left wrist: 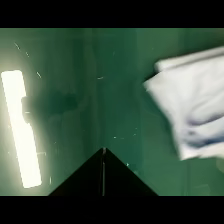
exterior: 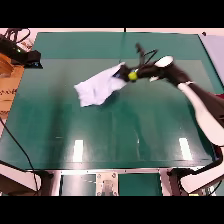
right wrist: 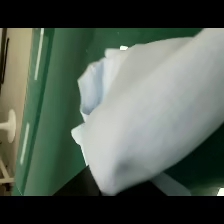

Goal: Fold the shirts.

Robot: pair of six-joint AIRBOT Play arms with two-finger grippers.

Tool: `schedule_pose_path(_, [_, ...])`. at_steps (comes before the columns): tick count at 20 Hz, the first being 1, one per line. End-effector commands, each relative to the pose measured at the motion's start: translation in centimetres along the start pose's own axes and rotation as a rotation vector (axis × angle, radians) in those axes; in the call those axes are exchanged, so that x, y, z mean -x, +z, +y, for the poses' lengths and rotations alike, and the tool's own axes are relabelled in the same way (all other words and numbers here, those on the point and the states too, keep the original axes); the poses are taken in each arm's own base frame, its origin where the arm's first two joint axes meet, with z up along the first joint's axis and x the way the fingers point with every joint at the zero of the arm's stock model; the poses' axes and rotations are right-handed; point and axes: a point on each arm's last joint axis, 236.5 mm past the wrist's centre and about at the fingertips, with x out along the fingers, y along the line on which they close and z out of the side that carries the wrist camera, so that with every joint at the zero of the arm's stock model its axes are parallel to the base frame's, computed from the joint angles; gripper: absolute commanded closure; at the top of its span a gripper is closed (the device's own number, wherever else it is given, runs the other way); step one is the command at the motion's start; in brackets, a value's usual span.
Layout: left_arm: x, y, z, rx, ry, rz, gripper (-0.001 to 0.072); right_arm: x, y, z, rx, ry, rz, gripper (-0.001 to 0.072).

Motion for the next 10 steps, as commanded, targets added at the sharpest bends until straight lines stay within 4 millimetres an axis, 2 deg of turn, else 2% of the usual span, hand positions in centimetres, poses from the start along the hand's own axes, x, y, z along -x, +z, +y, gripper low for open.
schedule_pose_path(1, [0.0, -0.4, 0.0, 0.001, -0.002, 0.017, 0.0685, 10.5, 6.5, 1.6, 0.016, -0.052, -0.195, 0.0699])
schedule_pose_path(4, [0.0, -0.3, 0.0, 0.032, -0.002, 0.014, 0.0685, 21.3, 10.1, -1.7, -0.049, -0.138, -0.375, 0.0699])
schedule_pose_path(6, [0.0, -0.3, 0.0, 0.038, -0.001, 0.011, 0.0685, 28.4, 11.7, -4.9, -0.106, -0.202, -0.507, 0.0699])
schedule_pose_path(10, [0.0, -0.2, 0.0, 0.038, 0.000, 0.008, 0.0685, 38.7, 12.2, -11.4, -0.221, -0.313, -0.699, 0.0698])
